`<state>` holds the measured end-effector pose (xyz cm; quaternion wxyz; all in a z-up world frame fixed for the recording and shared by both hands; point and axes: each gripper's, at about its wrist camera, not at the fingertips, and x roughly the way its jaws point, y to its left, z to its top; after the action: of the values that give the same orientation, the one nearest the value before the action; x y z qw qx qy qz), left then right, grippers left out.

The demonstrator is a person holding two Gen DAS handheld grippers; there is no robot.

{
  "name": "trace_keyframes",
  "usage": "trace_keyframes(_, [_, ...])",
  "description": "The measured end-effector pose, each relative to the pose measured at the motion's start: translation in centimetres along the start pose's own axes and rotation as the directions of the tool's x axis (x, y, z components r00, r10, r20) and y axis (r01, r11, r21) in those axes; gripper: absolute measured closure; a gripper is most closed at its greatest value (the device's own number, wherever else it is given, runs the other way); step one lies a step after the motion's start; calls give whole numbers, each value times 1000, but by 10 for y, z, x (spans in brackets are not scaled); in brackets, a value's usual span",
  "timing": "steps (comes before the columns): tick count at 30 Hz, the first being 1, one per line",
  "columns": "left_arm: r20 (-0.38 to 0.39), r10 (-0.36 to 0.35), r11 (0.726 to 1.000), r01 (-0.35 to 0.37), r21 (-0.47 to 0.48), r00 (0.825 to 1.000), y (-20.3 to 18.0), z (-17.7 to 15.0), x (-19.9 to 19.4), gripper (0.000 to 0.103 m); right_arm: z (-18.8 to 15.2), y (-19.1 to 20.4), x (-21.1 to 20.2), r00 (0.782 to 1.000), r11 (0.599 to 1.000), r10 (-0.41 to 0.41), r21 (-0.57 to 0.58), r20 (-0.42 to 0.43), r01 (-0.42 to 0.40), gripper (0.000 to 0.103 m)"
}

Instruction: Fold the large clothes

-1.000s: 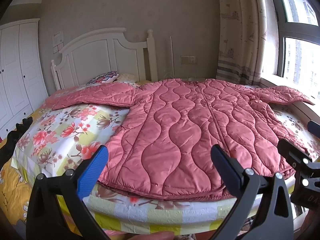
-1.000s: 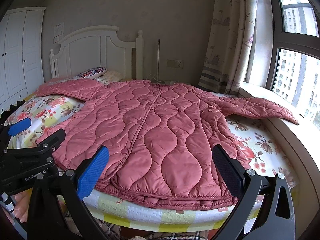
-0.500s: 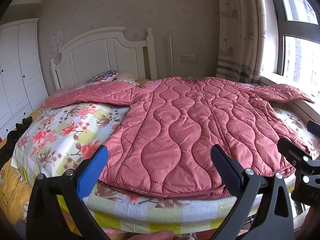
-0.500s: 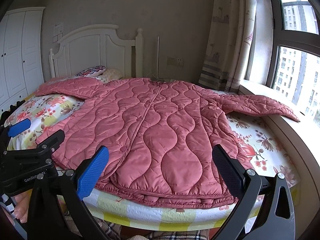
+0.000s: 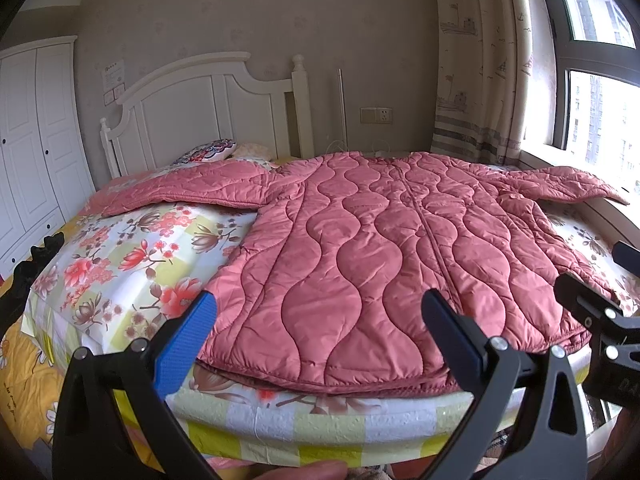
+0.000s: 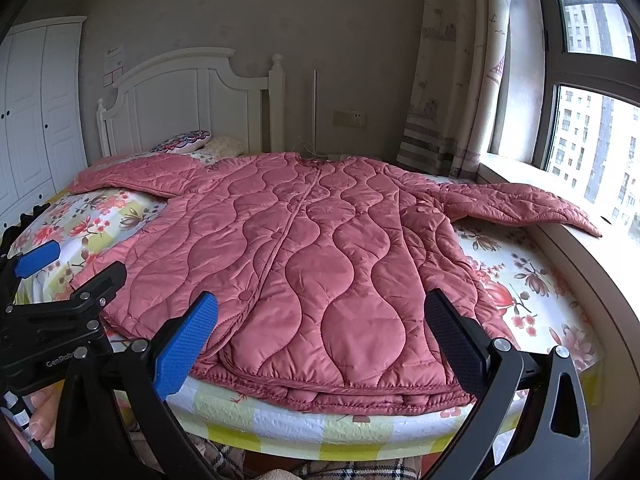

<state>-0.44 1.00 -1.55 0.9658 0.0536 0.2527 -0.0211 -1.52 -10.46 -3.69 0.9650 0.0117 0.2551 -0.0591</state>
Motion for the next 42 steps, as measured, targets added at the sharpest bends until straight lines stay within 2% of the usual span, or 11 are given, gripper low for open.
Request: trace_keyframes(42, [-7,-1,1000,1,0,1000,2,0,1,2,-5,-1,7,1000,1000,12,17,-26,-11,4])
